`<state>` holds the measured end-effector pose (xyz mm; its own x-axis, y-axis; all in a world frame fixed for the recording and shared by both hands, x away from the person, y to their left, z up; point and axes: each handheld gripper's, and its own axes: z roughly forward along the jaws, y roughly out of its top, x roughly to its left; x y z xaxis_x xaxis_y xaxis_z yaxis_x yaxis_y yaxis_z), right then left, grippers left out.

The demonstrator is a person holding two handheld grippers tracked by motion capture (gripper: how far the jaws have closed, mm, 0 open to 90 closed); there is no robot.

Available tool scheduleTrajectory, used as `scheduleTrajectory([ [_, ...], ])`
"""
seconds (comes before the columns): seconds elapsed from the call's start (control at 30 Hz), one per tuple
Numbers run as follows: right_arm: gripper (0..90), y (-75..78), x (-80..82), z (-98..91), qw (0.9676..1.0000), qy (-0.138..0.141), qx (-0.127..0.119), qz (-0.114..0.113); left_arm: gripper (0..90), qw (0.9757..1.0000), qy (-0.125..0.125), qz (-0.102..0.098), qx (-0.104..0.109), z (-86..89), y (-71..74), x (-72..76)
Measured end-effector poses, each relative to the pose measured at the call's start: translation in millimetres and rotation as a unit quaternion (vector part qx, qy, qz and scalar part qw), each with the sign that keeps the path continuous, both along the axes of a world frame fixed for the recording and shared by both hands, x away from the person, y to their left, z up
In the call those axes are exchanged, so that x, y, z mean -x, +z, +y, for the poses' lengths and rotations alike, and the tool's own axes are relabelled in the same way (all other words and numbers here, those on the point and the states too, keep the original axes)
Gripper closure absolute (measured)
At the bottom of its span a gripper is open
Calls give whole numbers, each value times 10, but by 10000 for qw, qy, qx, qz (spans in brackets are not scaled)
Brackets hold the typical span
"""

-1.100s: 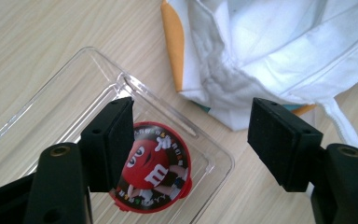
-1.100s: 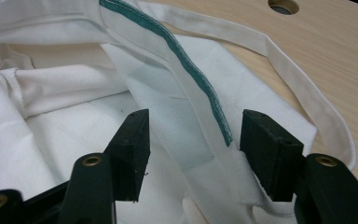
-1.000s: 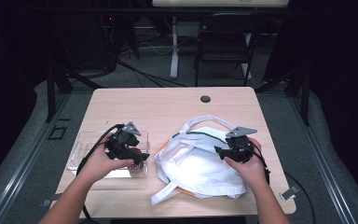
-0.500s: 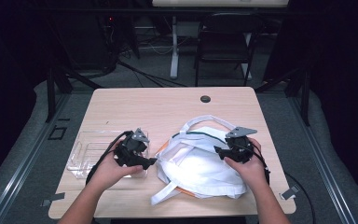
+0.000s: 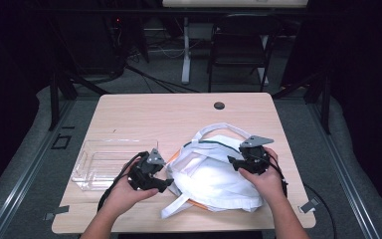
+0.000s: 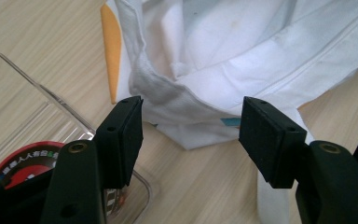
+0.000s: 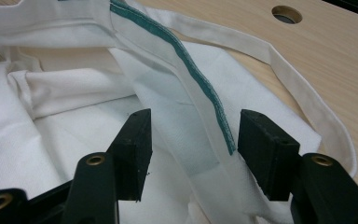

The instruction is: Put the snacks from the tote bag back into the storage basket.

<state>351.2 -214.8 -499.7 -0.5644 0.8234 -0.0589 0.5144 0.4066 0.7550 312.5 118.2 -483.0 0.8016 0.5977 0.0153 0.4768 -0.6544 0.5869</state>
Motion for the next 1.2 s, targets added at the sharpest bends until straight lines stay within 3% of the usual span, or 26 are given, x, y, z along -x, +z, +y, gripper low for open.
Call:
scheduleTrajectory([
  [0.1, 452, 2, 6, 6, 10000, 24, -10, -41, 398, 10000, -45, 59, 5, -17, -50, 27],
  [0.17, 452, 1, 7, 9, 10000, 44, -29, -46, 398, 9997, -78, 148, 172, -15, -66, 44],
  [0.27, 452, 1, 7, 9, 10000, 49, -33, -46, 397, 9999, -75, 82, 42, -33, -83, 74],
  [0.5, 452, 3, 17, 17, 9999, 72, 29, -63, 400, 9998, -172, 23, 108, -52, -118, 142],
  [0.73, 452, 2, 29, 30, 9999, 116, 44, -100, 400, 9996, -163, -178, 125, -66, -186, 178],
  [1.2, 452, -14, 52, 70, 9996, 190, 95, -199, 400, 9993, -159, -177, 279, -16, -246, 209],
])
